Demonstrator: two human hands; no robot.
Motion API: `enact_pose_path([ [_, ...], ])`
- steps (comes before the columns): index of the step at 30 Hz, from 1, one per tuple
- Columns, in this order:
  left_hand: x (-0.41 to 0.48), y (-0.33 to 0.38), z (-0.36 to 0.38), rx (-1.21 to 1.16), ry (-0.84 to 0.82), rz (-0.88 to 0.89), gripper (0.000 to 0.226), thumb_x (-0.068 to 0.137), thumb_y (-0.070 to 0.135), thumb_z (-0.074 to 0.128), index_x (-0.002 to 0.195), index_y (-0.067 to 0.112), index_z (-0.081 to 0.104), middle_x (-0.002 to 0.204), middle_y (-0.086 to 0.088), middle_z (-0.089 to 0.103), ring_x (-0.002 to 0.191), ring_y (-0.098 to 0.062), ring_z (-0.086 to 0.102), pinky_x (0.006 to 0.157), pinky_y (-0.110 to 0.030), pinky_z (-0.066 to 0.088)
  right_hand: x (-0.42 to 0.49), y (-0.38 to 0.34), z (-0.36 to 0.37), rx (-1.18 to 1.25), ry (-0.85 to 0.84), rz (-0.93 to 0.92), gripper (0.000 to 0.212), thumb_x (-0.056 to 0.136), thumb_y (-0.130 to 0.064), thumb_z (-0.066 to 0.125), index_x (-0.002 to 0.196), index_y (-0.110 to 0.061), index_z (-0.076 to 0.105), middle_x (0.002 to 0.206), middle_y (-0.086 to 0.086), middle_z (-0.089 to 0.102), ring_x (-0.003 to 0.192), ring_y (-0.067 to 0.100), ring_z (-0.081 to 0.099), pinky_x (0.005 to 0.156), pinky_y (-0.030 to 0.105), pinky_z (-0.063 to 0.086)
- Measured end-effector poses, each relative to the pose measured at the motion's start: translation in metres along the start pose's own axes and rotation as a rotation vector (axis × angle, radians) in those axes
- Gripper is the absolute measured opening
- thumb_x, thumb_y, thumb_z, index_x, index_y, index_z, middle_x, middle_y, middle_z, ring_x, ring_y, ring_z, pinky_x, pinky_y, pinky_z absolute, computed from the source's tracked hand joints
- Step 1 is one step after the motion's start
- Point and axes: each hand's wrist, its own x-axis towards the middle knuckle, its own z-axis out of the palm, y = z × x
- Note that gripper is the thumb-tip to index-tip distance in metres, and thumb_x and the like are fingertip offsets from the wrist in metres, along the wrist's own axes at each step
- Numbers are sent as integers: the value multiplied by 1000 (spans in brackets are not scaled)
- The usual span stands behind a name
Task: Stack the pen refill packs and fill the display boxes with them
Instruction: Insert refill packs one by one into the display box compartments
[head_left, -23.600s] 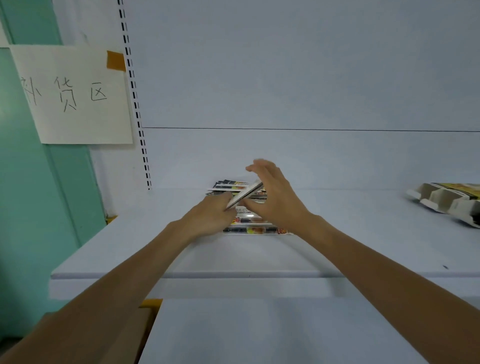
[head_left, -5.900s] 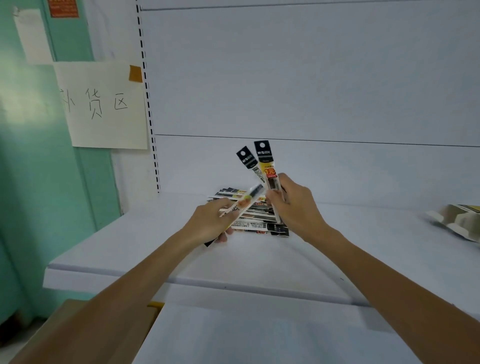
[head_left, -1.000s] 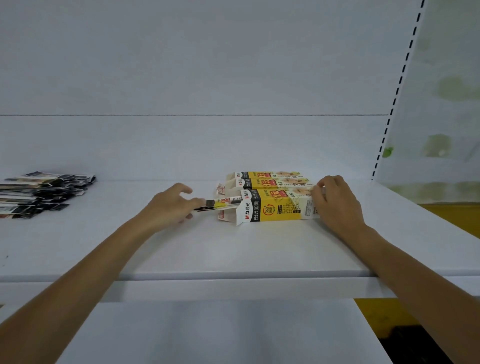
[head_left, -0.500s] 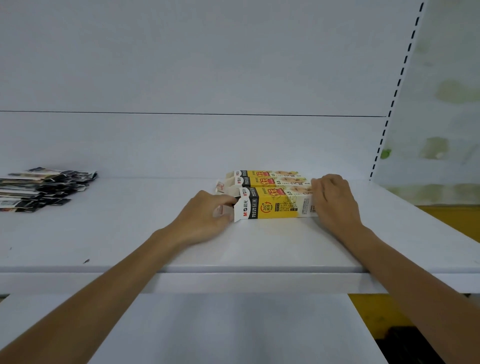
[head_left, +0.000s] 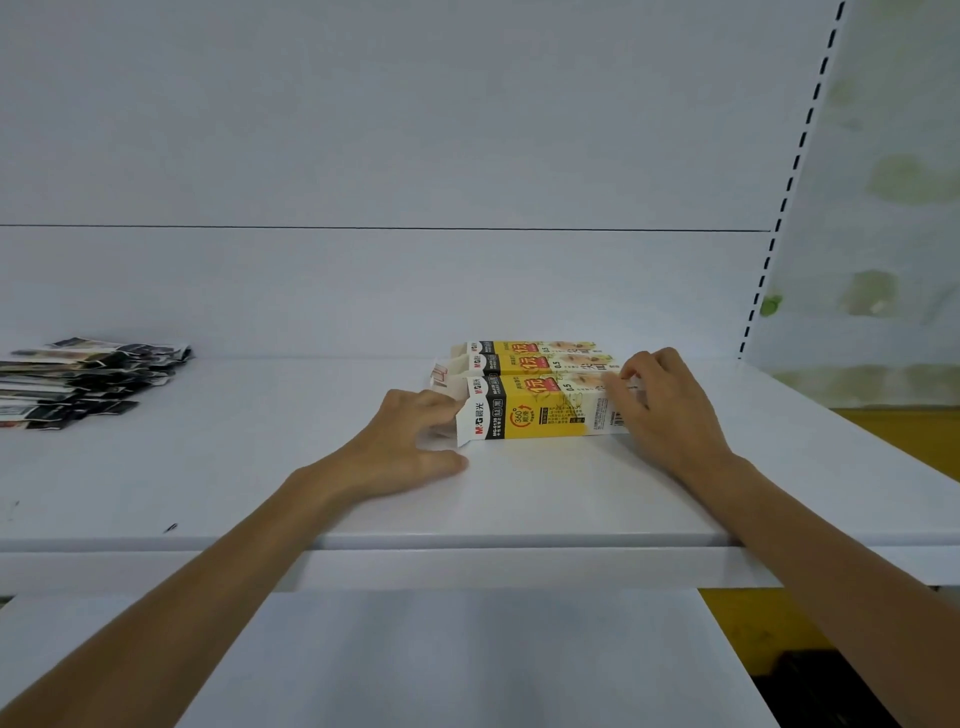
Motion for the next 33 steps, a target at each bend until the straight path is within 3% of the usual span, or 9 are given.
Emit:
enact_pose_path([
  [3,3,-1,1,4,-65,-75,60,62,47,49,120,55,38,115,8,39,120,-17,23,97,-27,24,0,-2,0,-25,-12,23,34,90,-46,47,100,-14,53,102,1,45,92,17,47,72,35,46],
  [9,11,-2,-5,184,-73,-85,75,61,42,41,135,42,35,99,5,37,109,-23,30,96,-37,34,0,-3,-1,-67,9,-15,32,89,-40,52,100,-11,58,105,5,51,102,20,43,75,33,41],
  [13,-5,-11,-16,25,-19,87,73,64,29,43,128,56,23,104,16,45,104,-10,35,88,-18,31,12,-13,-15,128,120,-91,21,90,-21,55,107,-10,59,111,4,56,100,19,52,83,38,46],
  [15,-15,-21,-24,-7,29,129,66,66,26,46,121,58,28,114,19,43,109,-5,37,94,-17,29,23,-33,-18,225,196,-110,23,90,-16,55,112,-9,58,112,5,59,95,16,55,85,40,48],
  [19,-36,-46,-50,65,226,142,51,67,28,47,116,37,57,118,17,47,113,-1,40,96,-12,25,47,-105,12,299,157,-226,28,88,-15,56,116,-11,57,113,2,59,95,14,55,85,40,48],
  [23,-78,-90,-97,169,383,-25,49,66,46,43,109,32,62,107,12,53,97,-7,45,93,-25,36,56,-210,61,466,93,-363,31,85,-16,58,116,-13,57,111,0,59,92,14,57,81,42,50],
  [26,-112,-134,-140,163,545,-168,30,76,29,57,104,26,66,102,4,58,92,-14,53,89,-34,44,56,-292,92,582,86,-426,33,84,-16,59,117,-14,56,110,-2,59,91,11,56,81,39,50],
  [28,-133,-161,-166,215,636,-241,27,80,15,64,106,21,67,107,1,61,99,-18,57,88,-28,42,51,-344,111,641,60,-472,35,84,-16,59,119,-14,55,111,-1,59,92,11,56,81,36,49],
  [33,-181,-222,-230,262,591,-320,34,78,22,61,112,23,65,113,-3,59,106,-21,54,93,-35,42,39,-451,155,704,32,-554,40,85,-17,59,125,-15,52,115,-1,58,94,12,56,82,34,49],
])
